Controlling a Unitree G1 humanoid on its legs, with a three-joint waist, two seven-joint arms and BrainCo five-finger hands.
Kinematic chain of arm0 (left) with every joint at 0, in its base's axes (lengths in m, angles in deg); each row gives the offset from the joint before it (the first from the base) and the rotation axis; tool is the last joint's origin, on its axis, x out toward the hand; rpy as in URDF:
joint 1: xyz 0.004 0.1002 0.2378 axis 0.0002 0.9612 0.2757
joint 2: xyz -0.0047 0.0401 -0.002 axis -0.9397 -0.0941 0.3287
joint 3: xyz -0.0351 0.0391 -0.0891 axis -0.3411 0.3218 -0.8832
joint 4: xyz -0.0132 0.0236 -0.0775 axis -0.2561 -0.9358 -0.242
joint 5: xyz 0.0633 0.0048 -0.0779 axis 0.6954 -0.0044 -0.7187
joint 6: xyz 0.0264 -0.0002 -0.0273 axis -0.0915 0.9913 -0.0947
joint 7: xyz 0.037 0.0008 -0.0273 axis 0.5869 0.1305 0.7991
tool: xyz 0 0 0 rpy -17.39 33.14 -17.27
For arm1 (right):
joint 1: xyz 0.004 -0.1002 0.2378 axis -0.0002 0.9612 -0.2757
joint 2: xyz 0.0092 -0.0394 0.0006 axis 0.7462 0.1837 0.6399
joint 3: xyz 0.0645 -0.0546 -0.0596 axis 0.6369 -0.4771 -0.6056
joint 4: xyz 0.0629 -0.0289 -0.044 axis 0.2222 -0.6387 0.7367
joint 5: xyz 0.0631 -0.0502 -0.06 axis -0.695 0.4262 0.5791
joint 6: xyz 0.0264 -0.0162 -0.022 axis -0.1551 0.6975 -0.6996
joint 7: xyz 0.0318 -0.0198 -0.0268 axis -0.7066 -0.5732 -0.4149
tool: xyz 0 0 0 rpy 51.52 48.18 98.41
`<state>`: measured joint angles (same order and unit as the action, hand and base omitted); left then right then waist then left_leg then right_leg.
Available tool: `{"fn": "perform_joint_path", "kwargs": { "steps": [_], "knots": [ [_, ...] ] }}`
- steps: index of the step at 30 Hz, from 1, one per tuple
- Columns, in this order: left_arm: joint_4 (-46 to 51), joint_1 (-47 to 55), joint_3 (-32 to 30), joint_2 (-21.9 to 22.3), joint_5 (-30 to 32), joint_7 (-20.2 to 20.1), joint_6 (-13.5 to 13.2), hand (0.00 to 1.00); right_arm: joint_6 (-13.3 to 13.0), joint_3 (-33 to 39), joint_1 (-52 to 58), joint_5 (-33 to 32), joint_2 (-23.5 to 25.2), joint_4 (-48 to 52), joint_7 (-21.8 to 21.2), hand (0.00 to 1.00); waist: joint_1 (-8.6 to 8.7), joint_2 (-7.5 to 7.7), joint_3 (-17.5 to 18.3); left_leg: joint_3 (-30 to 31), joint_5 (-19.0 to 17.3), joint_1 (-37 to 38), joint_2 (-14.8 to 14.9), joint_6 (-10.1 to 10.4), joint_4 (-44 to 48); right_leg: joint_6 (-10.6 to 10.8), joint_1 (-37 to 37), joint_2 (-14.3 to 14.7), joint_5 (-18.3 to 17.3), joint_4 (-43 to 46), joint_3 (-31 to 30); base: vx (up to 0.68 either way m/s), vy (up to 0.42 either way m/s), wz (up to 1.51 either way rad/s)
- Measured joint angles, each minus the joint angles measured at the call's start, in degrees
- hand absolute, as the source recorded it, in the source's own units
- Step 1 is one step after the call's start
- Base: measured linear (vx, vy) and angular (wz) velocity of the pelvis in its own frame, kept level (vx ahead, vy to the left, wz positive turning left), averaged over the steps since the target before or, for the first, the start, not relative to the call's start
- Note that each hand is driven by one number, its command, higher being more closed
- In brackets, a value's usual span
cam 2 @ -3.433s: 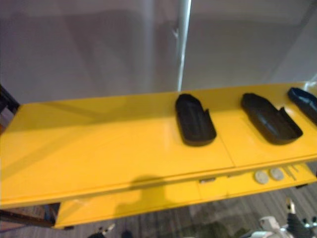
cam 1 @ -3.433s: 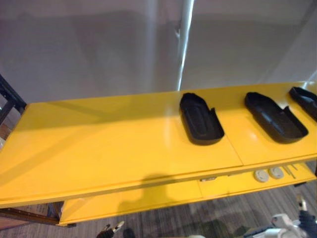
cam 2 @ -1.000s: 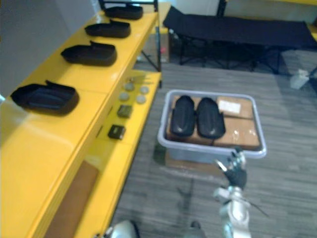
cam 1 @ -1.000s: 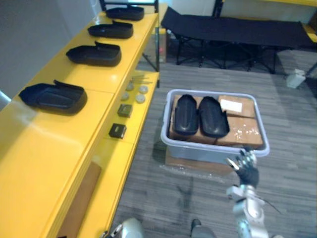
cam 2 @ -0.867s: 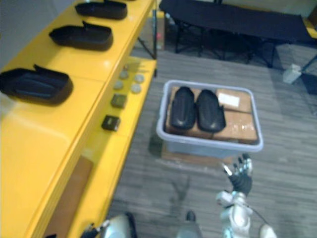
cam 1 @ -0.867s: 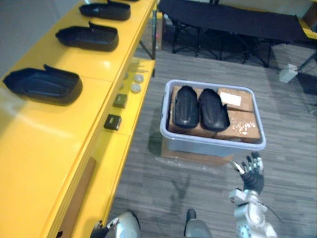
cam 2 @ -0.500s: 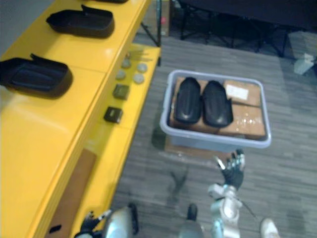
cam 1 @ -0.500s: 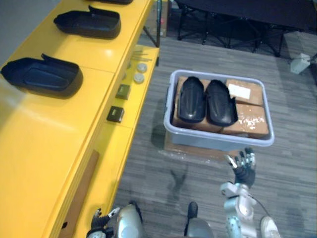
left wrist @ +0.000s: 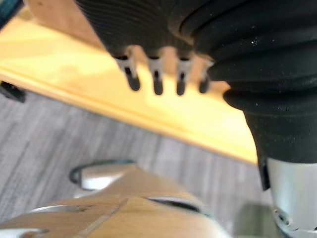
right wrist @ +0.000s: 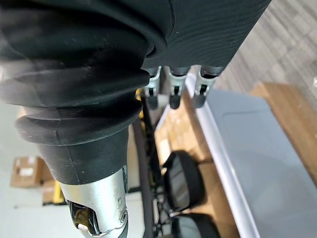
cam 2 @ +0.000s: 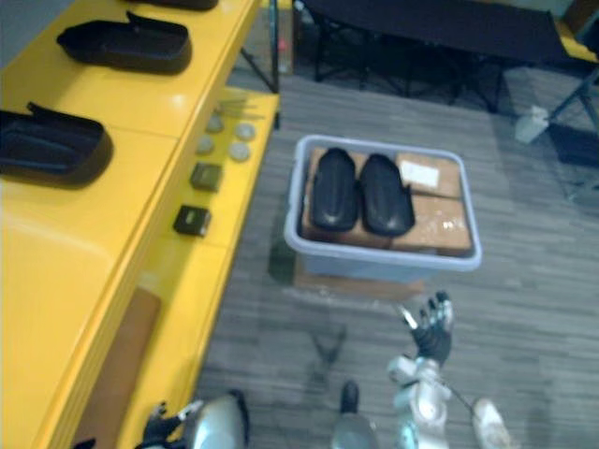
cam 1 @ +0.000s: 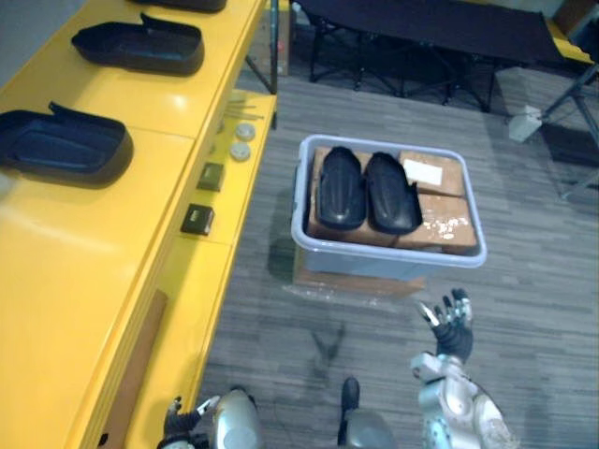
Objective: Walk over and take plastic housings, then place them on the shelf
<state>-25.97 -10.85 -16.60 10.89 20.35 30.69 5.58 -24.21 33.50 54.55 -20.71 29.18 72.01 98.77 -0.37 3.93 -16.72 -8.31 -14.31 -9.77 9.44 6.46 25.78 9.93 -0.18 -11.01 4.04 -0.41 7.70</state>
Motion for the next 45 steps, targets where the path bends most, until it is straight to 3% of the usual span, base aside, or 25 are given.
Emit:
{"fn": "perform_joint_path", "kwargs": {
  "steps": [2, 5, 8, 10, 12, 14, 16, 17, 18, 19, 20, 23, 25, 27, 29, 32, 36, 40, 42, 45],
  "knots": [
    [0.4, 0.0, 0.8, -0.3, 0.0, -0.2, 0.4, 0.00, -0.1, 0.0, 0.5, -0.8, 0.0, -0.1, -0.5, 0.00, -0.06, -0.02, 0.0, 0.0, 0.0, 0.2, -0.1, 0.0, -0.2, -0.6, -0.5, -0.1, -0.6, 1.2, -0.2, -0.03, 0.047, -0.02],
    [1.5, 0.0, 3.2, -1.7, 4.1, -0.1, 1.3, 0.00, -1.4, 0.0, 2.0, -4.4, 1.1, -0.1, -3.1, 0.00, 0.40, 0.44, -0.5, 0.2, -0.2, 0.8, -1.2, -0.2, -0.2, -0.7, -4.0, -2.0, -4.8, 10.7, -1.1, -0.05, 0.080, 0.06],
    [1.2, -0.1, 3.5, -1.9, 3.6, 0.6, 2.1, 0.00, -1.8, -0.8, 2.0, -4.4, 1.8, -0.4, -5.4, 0.00, 1.29, -0.03, -0.7, 1.4, -0.6, -0.4, -1.2, -0.7, 0.9, -1.5, -4.8, -2.3, -5.1, 11.9, -1.7, -0.05, 0.072, 0.11],
    [0.4, 0.0, 3.5, -1.8, 2.9, 1.7, 2.1, 0.00, -2.4, -2.3, 2.3, -2.8, 1.9, -0.9, -6.0, 0.00, 1.39, -0.08, -0.7, 2.8, -1.0, -0.8, -1.1, -0.1, 0.9, -3.1, -5.1, -1.7, -6.0, 13.3, -2.9, -0.05, 0.045, 0.34],
    [-1.0, -0.1, 3.0, -1.9, -2.8, 4.7, 2.0, 0.00, -2.6, -4.4, 2.3, 0.4, 1.9, -1.0, -5.8, 0.00, 1.49, -0.13, -0.7, 5.3, -0.9, -1.4, -0.6, 0.4, 0.8, -3.0, -4.8, -0.4, -6.9, 14.5, -3.8, -0.02, -0.034, 0.47],
    [-1.9, 1.2, -0.2, -1.1, -11.9, 7.6, 1.8, 0.00, -2.6, -7.3, 0.9, 2.9, 1.5, -1.0, -4.6, 0.00, 0.80, 0.43, -0.4, 7.7, -0.6, -1.7, 0.3, 1.9, 0.8, 0.3, -3.5, 0.2, -10.3, 14.6, -1.1, 0.03, -0.141, 0.41],
    [-1.9, 2.3, -3.1, 0.5, -17.7, 9.0, 1.6, 0.00, -2.3, -7.6, -0.3, 2.9, 1.4, -1.0, -3.9, 0.00, 0.63, 0.03, -0.6, 9.5, 0.6, -1.8, 1.5, 2.6, 0.3, -0.6, -3.4, 1.5, -12.3, 16.7, 0.6, 0.03, -0.147, 0.42],
    [-1.9, 3.9, -5.7, 1.9, -20.7, 8.9, 1.6, 0.00, -1.6, -7.7, -1.1, 2.9, 0.9, -1.0, -2.9, 0.00, -0.60, -0.36, -0.9, 9.6, 2.1, -1.6, 2.8, 2.4, 0.8, -2.2, -3.5, 2.3, -14.5, 18.7, 1.8, 0.06, -0.199, 0.36],
    [-1.9, 4.5, -6.6, 2.8, -21.0, 8.9, 1.6, 0.00, -1.2, -7.6, -1.4, 2.9, 0.5, -1.0, -2.5, 0.00, -0.99, -0.70, -1.1, 9.7, 2.6, -1.9, 3.1, 1.7, 2.0, -2.6, -3.1, 2.7, -15.1, 19.0, 2.4, 0.09, -0.222, 0.41],
    [-2.5, 5.9, -7.3, 3.9, -20.8, 8.5, 1.7, 0.00, -0.5, -7.3, -1.5, 2.8, -0.4, -1.1, -2.2, 0.00, -1.23, -1.50, -1.6, 9.4, 4.2, -2.6, 3.7, -0.6, 4.3, -3.4, -1.1, 3.2, -15.5, 18.3, 4.3, 0.08, -0.164, 0.47],
    [-2.8, 7.3, -7.5, 5.0, -20.0, 8.0, 1.7, 0.00, -0.3, -6.9, -1.1, 2.8, -0.9, -1.0, -2.1, 0.00, -1.22, -2.20, -2.0, 8.9, 5.4, -2.4, 3.8, -1.7, 4.8, -3.5, 0.8, 3.4, -15.6, 17.3, 5.5, 0.10, -0.235, 0.59],
    [-2.9, 11.4, -7.0, 8.6, -16.5, 5.3, 2.5, 0.00, 0.9, -3.9, 0.5, 2.3, -1.5, -0.5, -2.2, 0.00, -1.50, -3.87, -1.3, 4.3, 9.6, -1.2, 3.9, -0.8, 0.0, -4.3, 1.7, 3.5, -14.8, 14.2, 6.7, 0.07, -0.142, 0.27],
    [-3.8, 12.3, -6.1, 9.9, -15.9, 3.8, 3.3, 0.00, 2.3, -2.2, 0.6, 2.3, -1.8, -0.3, -2.4, 0.00, -1.41, -5.48, -1.4, 0.3, 7.8, -1.7, 3.1, -2.2, 1.6, -4.6, 1.5, 3.4, -13.8, 12.1, 6.8, 0.09, -0.074, -0.01],
    [-4.8, 12.2, -5.9, 9.6, -14.0, 1.8, 3.2, 0.00, 3.4, -1.3, 0.8, 2.2, -1.9, -0.2, -2.6, 0.00, -0.77, -5.71, -1.3, -3.0, 4.6, -0.9, 0.5, -1.3, 1.3, -4.5, 2.0, 2.9, -12.7, 11.3, 6.9, 0.13, 0.032, 0.07],
    [-4.8, 10.7, -5.4, 7.7, -11.5, -0.5, 2.9, 0.00, 4.2, -1.1, 1.0, 2.3, -1.8, 1.0, -3.1, 0.00, -0.17, -5.71, -1.2, -5.2, 3.6, 3.1, -1.7, -1.9, -8.0, -4.2, 1.5, 2.6, -12.5, 11.0, 8.1, 0.12, 0.063, 0.21],
    [-2.2, 8.2, -4.2, 5.3, -7.9, -0.6, 1.9, 0.00, 4.4, -1.6, 0.3, 2.3, -0.6, 1.7, -3.6, 0.00, -0.86, -3.69, -2.0, -4.8, 4.9, 2.7, -3.1, -2.8, -9.4, -3.2, 0.8, 1.4, -11.5, 10.8, 8.0, 0.07, 0.061, 0.13],
    [3.0, 4.7, -1.5, 3.1, -4.4, 0.2, -1.5, 0.00, 3.9, -3.4, 0.4, 1.4, -0.5, 1.4, -3.6, 0.00, -1.35, -3.08, -1.8, -4.8, 4.9, 4.6, -3.1, -2.8, -9.3, -4.0, 2.5, 1.5, -8.8, 9.6, 7.5, 0.04, 0.086, -0.06],
    [3.7, 0.4, -0.9, 2.0, -3.1, 1.0, -1.2, 0.00, 3.7, -4.9, 1.0, 1.2, -0.5, 1.0, -3.6, 0.00, -0.77, -2.22, -1.9, -4.8, 4.7, 5.0, -2.8, -3.1, -9.2, -4.3, 2.2, 2.0, -7.2, 9.6, 5.8, -0.01, 0.044, -0.19],
    [4.5, -1.5, 0.1, 1.0, -3.1, 1.0, 0.0, 0.00, 2.6, -5.9, 1.8, 1.3, -0.3, 1.0, -3.6, 0.00, -0.45, -1.25, -2.4, -4.9, 4.0, 5.7, -2.4, -3.2, -8.6, -4.4, 2.1, 2.3, -7.1, 10.6, 4.5, -0.05, 0.040, -0.23],
    [5.3, -2.4, 1.7, 0.7, -3.0, 1.1, 1.6, 0.00, 2.0, -6.2, 2.4, 1.3, -0.3, 1.1, -3.6, 0.00, -0.06, -1.04, -2.3, -4.7, 3.0, 5.7, -1.3, -3.6, -7.8, -4.2, -0.6, 2.1, -7.0, 15.2, 3.1, -0.08, 0.047, -0.18]
  ]
}}
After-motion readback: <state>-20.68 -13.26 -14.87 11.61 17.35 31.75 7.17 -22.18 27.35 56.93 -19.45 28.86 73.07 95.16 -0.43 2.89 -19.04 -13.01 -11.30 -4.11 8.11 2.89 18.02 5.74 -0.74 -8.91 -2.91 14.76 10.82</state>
